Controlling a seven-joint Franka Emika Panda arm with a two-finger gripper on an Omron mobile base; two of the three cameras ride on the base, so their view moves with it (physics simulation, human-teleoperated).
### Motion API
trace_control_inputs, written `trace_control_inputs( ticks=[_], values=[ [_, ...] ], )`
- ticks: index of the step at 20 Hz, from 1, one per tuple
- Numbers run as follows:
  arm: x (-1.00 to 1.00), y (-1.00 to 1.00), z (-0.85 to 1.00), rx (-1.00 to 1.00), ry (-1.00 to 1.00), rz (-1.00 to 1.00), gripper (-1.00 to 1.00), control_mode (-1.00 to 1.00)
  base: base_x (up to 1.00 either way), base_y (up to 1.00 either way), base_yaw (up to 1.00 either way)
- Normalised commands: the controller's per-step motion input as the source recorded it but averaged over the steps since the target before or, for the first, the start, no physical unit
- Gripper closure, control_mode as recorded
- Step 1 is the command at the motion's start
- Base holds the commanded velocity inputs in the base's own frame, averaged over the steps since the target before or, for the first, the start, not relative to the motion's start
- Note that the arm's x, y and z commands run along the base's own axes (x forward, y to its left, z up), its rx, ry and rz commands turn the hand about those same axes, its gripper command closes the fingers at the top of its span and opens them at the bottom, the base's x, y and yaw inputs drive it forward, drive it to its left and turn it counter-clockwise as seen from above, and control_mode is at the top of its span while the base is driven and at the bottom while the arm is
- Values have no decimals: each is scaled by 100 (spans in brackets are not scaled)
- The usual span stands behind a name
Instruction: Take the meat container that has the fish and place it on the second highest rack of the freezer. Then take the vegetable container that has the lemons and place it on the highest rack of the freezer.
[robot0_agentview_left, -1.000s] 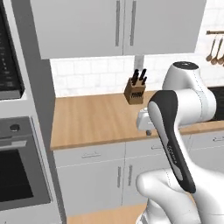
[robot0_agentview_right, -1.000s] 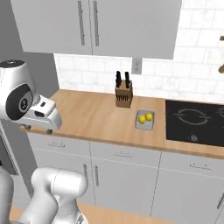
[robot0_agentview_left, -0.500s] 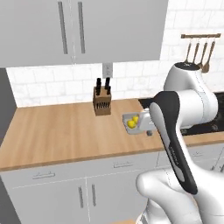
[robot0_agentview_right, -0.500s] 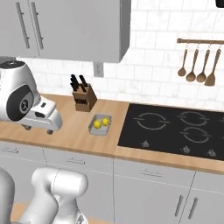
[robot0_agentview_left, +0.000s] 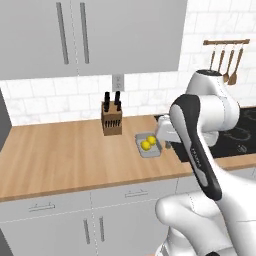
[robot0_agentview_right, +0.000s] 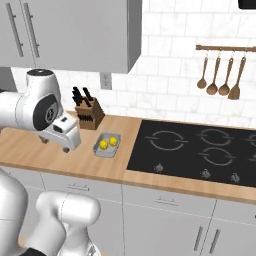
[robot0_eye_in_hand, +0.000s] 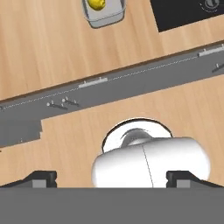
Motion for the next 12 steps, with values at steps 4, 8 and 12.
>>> trace_control_inputs(
  ticks=[4,8,12],
  values=[
    [100,0,-35,1,2,-41,-100,-100,0,0,0],
    [100,-1,-60,0,3,-41,-100,-100,0,0,0],
    [97,-10,-69,-3,4,-36,-100,-100,0,0,0]
  ],
)
